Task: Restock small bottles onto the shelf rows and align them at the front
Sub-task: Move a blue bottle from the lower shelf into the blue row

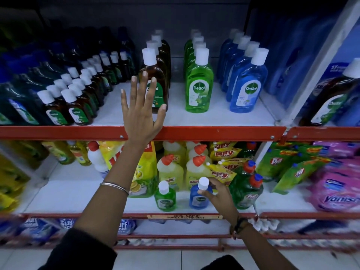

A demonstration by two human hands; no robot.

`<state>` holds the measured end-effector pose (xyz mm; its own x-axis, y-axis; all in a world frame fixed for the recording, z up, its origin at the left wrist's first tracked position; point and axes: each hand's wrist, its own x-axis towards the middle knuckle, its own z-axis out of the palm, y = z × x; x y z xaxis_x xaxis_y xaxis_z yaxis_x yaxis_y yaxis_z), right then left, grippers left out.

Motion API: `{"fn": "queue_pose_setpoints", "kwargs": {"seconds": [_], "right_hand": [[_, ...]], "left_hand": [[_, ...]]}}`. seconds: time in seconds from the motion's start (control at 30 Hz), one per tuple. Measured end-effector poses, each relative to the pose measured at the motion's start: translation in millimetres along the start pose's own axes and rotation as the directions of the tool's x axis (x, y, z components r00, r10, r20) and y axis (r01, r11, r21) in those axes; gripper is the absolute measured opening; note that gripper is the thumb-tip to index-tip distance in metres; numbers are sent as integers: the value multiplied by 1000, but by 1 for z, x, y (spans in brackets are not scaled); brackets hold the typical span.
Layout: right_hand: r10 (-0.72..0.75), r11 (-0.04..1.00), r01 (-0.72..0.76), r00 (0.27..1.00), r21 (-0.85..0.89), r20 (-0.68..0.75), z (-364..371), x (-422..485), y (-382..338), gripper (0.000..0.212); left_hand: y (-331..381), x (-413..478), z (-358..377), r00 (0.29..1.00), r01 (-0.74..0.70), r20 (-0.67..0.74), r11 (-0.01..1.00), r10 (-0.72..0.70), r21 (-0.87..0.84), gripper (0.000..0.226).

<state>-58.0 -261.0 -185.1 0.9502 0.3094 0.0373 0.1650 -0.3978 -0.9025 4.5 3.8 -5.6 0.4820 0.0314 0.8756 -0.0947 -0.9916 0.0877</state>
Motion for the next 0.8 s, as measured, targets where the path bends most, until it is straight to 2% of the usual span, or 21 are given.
{"fn": "queue_pose_setpoints", "kwargs": {"seconds": [0.13, 0.37, 0.53, 0.8], "right_hand": [[-26, 996, 31, 998, 86, -56, -18, -1, -22, 30], [-254, 954, 284, 938, 100, -237, -66, 4, -108, 27], [-394, 877, 473, 810, 86, -435, -107, 9, -172, 36], [-428, 819, 574, 590, -18, -685, -173, 47, -238, 29]], "left_hand": [[-1, 1, 0, 999, 20, 37, 1000, -21, 8, 65], [-1, 0, -1, 997, 30, 76, 1000, -30, 3, 67], [-3, -1, 0, 997, 26, 74, 1000, -26, -3, 67], [-3, 1, 1, 998, 26, 59, 1000, -25, -10, 68]]}}
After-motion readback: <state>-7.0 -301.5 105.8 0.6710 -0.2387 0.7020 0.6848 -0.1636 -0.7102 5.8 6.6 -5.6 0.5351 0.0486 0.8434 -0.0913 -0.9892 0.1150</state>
